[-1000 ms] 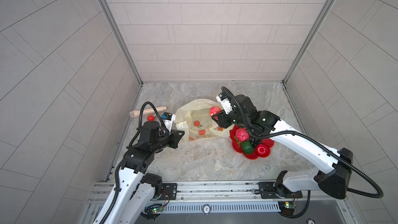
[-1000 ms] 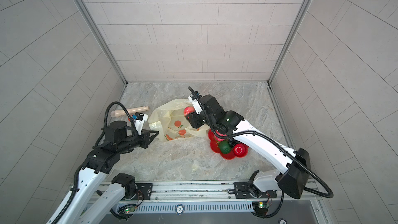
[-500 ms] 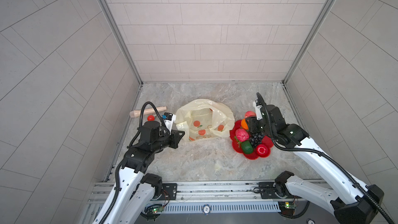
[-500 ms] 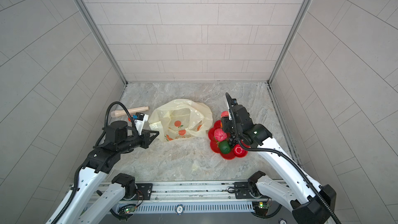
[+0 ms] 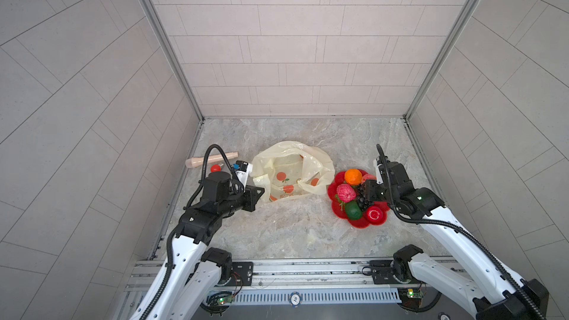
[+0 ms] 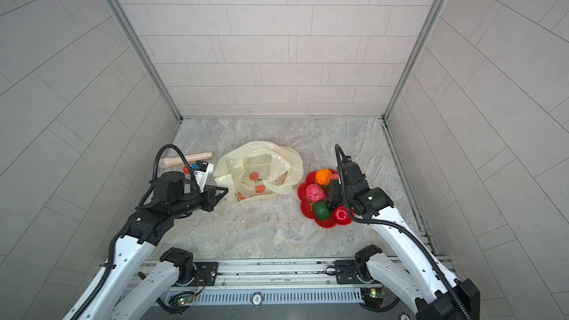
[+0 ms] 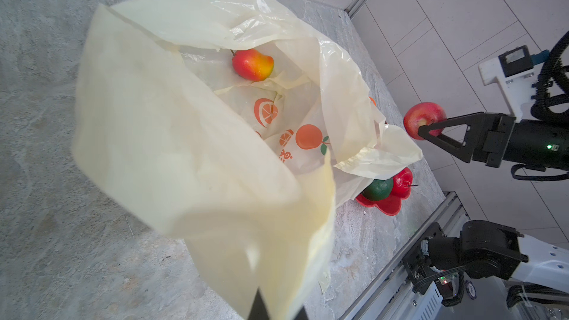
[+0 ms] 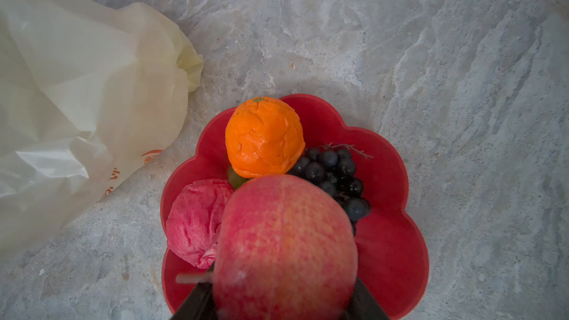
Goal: Take fruits out of the plastic bag
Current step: Place the fake fruit on the plate.
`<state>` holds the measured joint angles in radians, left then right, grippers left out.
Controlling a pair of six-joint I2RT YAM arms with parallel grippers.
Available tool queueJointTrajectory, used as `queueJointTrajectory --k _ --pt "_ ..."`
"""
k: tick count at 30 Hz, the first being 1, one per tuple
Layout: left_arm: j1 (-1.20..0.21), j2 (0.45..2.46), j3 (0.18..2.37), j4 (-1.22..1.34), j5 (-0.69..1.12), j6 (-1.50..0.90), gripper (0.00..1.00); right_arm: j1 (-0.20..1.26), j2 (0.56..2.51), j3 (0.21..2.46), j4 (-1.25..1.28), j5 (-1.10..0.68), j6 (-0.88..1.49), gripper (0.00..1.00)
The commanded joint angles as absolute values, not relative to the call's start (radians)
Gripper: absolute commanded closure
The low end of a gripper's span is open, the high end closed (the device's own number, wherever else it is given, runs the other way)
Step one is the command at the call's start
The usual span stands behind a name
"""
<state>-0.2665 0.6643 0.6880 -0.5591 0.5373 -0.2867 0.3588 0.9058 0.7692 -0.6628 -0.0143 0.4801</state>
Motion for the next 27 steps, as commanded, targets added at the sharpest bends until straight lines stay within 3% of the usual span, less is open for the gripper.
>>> queueJointTrajectory --k 1,16,27 --pt "-0.272 0.665 0.701 -0.567 0.534 -0.267 0.96 0.353 0.913 0.759 -0.663 -0.030 0.502 0.59" --pt "-0.278 0.676 0.701 -0.567 0.537 -0.267 0.96 0.352 0.959 0.689 -0.610 -0.048 0.528 0.54" --pt "-0.278 0.683 0.703 -0.568 0.537 -0.265 0.96 0.352 0.992 0.709 -0.604 -0.061 0.520 0.46"
